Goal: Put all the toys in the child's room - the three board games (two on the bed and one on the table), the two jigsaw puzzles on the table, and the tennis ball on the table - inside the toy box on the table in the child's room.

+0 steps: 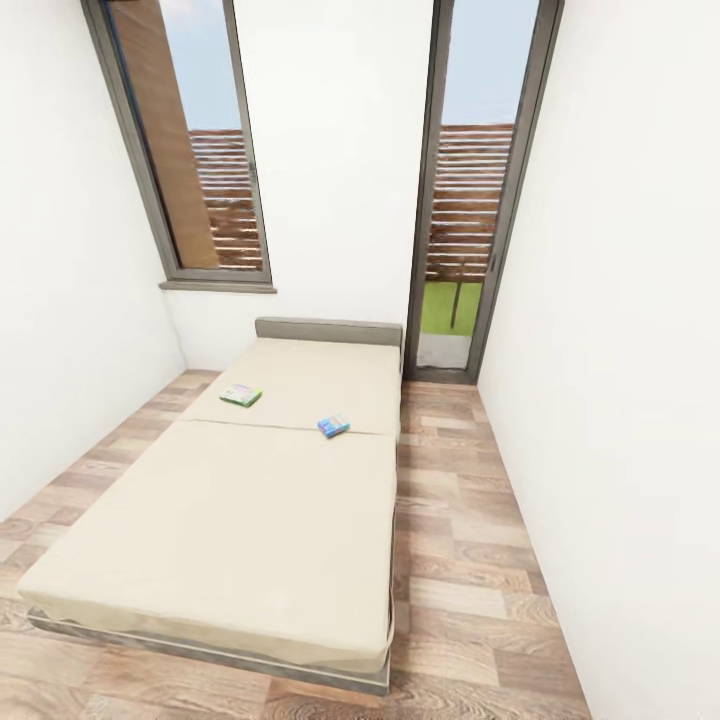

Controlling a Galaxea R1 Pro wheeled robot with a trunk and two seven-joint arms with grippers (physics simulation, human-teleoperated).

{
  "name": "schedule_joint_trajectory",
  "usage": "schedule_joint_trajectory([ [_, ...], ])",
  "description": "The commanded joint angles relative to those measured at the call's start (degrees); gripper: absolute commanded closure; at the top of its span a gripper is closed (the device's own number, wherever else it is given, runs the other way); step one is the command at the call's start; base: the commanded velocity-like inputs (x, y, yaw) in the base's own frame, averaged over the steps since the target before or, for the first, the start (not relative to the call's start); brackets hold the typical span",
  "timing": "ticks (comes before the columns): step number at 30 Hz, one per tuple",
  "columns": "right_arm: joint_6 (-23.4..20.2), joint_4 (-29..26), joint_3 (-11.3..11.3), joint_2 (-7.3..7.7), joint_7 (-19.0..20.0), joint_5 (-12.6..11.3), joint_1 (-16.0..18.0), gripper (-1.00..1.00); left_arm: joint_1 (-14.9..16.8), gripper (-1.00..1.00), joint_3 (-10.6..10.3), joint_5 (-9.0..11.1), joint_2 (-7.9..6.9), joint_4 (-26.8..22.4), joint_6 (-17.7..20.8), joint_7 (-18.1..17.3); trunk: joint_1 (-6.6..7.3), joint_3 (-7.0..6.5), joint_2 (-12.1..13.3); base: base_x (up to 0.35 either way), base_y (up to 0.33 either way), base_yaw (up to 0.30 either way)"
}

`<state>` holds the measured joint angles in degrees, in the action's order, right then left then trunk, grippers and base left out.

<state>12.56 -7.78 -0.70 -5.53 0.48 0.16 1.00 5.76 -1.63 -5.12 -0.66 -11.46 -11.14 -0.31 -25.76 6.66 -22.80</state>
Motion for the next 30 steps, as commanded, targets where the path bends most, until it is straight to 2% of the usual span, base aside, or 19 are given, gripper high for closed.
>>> schedule_joint_trajectory([
  [1,0.2,0.0,-0.1,-0.01,0.0,0.0,0.0,-1.0,0.0,-1.0,-0.1,-0.5,-0.03,0.0,-0.2,0.1,-0.02,0.12,-0.1,-0.098,0.0,0.0],
  [12,0.2,0.0,-0.2,0.11,-0.1,-0.3,0.1,-1.0,0.0,-1.0,-0.1,-0.5,-0.04,0.0,-0.2,0.1,-0.02,0.12,-0.1,-0.037,0.0,0.0],
  [18,0.1,0.0,-0.2,1.0,-0.8,-1.2,0.8,-1.0,0.0,-1.0,0.1,-0.3,-0.1,0.0,-0.3,0.1,-0.02,0.12,-0.1,-0.006,0.0,0.0],
  [25,-0.1,0.0,-0.2,2.81,-2.6,-5.4,2.7,-1.0,0.0,-1.0,0.3,0.0,-0.12,0.0,-0.2,0.3,-0.02,0.12,-0.1,-0.001,0.0,0.0],
  [30,-1.2,0.0,-0.3,3.46,-3.9,-8.4,5.0,-1.0,0.0,-1.0,0.5,0.0,-0.13,-0.2,0.0,0.7,-0.02,0.12,-0.1,0.0,0.0,0.0],
])
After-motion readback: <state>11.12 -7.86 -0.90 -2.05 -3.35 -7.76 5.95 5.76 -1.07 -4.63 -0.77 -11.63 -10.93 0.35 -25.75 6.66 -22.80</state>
